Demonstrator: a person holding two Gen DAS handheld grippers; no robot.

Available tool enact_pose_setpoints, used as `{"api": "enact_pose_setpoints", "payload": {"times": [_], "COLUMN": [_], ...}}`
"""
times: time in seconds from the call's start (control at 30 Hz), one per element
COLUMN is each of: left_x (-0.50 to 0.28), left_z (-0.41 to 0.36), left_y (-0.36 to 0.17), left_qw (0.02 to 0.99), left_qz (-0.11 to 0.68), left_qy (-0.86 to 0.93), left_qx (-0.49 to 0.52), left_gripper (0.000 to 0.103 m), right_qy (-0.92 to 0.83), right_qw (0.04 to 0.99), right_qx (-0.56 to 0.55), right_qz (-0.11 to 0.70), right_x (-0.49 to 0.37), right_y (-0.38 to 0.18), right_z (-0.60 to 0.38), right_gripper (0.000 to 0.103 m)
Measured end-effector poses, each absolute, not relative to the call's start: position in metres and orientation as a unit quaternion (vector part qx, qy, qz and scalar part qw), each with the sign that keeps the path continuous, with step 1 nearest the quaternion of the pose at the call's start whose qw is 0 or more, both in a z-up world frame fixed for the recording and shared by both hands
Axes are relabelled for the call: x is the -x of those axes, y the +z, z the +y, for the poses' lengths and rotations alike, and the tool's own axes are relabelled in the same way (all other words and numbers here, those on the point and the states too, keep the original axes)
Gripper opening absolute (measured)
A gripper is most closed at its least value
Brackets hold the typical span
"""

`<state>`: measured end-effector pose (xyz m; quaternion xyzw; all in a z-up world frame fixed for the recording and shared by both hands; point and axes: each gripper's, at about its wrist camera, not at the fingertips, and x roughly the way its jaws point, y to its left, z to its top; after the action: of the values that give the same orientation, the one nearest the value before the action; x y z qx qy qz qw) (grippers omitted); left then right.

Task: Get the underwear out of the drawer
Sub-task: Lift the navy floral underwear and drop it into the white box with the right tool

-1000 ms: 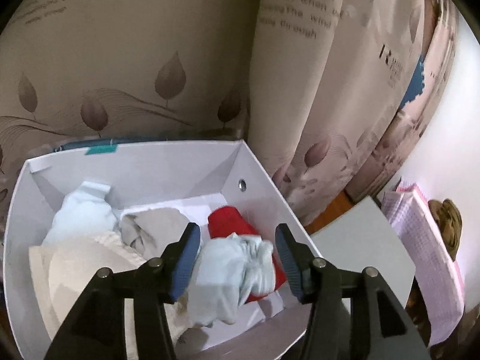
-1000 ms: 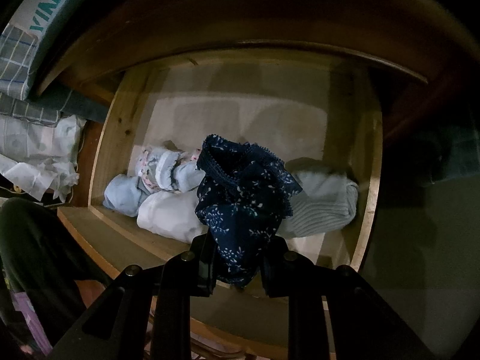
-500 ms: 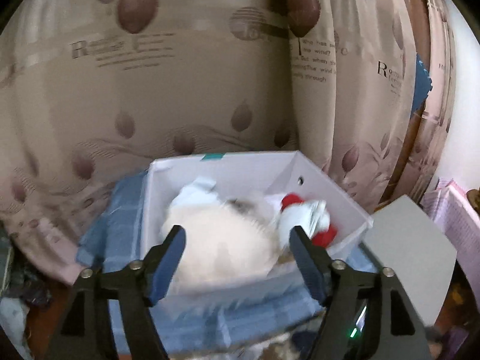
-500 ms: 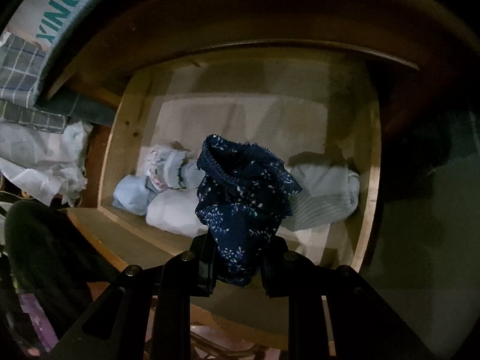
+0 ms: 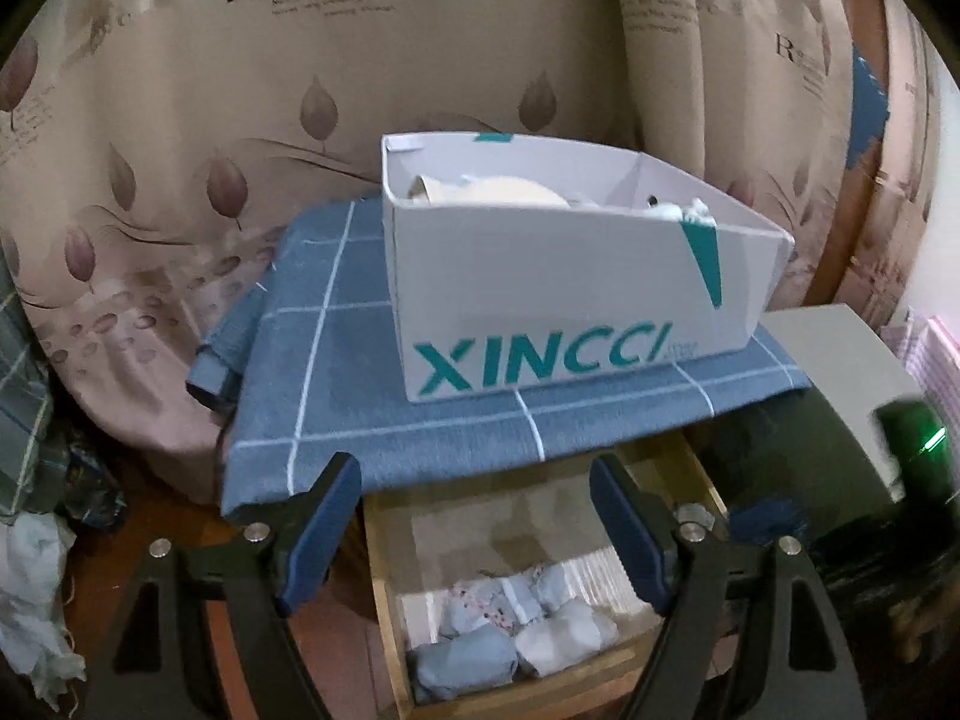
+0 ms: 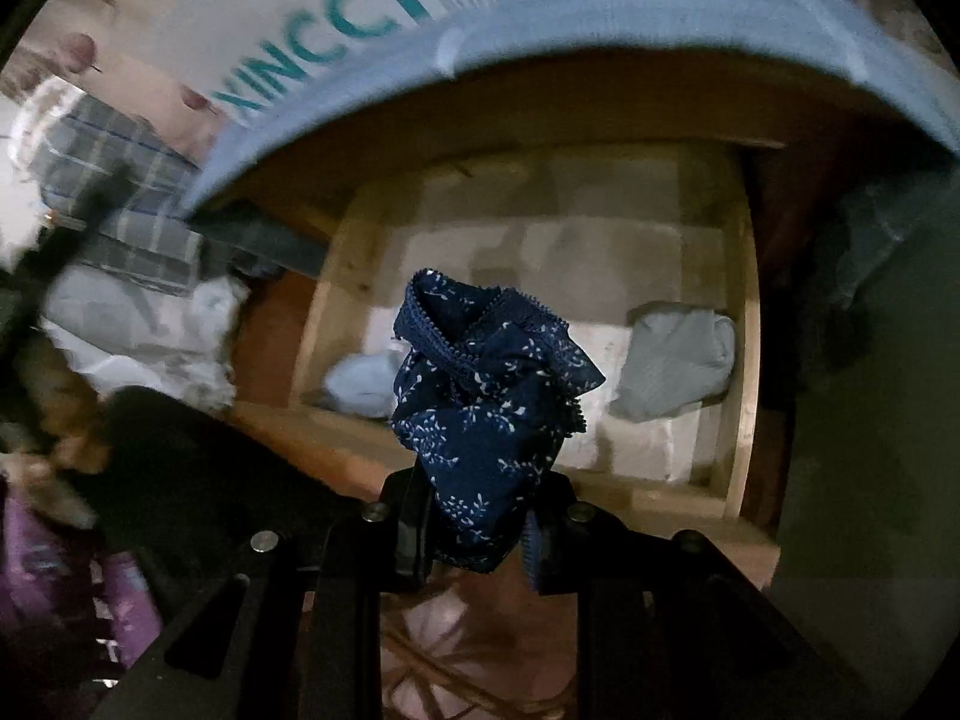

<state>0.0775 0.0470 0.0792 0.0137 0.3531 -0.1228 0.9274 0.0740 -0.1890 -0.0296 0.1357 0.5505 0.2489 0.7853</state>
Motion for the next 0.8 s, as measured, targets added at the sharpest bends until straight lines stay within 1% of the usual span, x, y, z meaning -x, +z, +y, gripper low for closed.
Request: {"api": "enact_pose_setpoints", "payload": {"times": [0.13, 0.27, 0.37, 0.47, 0.6, 0.8], "left_x": [-0.08, -0.079, -0.079, -0.08, -0.084, -0.092], "left_z": [0.04, 0.038, 0.043, 0.048, 0.067, 0.096], "left_y": [0.068, 0.059, 0.056, 0.056, 0.058, 0.056], "left_qw": [0.921, 0.917, 0.917, 0.919, 0.921, 0.916], "left_qz": [0.365, 0.372, 0.373, 0.373, 0.375, 0.391], "left_qy": [-0.132, -0.14, -0.135, -0.126, -0.105, -0.076], "left_qx": [-0.033, -0.034, -0.032, -0.027, -0.003, 0.039], "left_gripper": [0.081, 0.081, 0.081, 0.081, 0.081, 0.081], "right_qy": [0.26, 0.27, 0.279, 0.277, 0.261, 0.219], "right_qw": [0.809, 0.84, 0.858, 0.869, 0.874, 0.872], "right_qx": [-0.141, -0.131, -0.115, -0.1, -0.088, -0.071], "right_qz": [0.508, 0.451, 0.417, 0.397, 0.401, 0.432], "right_x": [-0.061, -0.065, -0.086, -0.118, -0.179, -0.249], "right_y": [0.026, 0.102, 0.154, 0.185, 0.198, 0.168], "right_z": [-0.196, -0.199, -0.193, -0.184, -0.172, -0.165], "right_gripper": [0.02, 0.02, 0.02, 0.02, 0.02, 0.02]}}
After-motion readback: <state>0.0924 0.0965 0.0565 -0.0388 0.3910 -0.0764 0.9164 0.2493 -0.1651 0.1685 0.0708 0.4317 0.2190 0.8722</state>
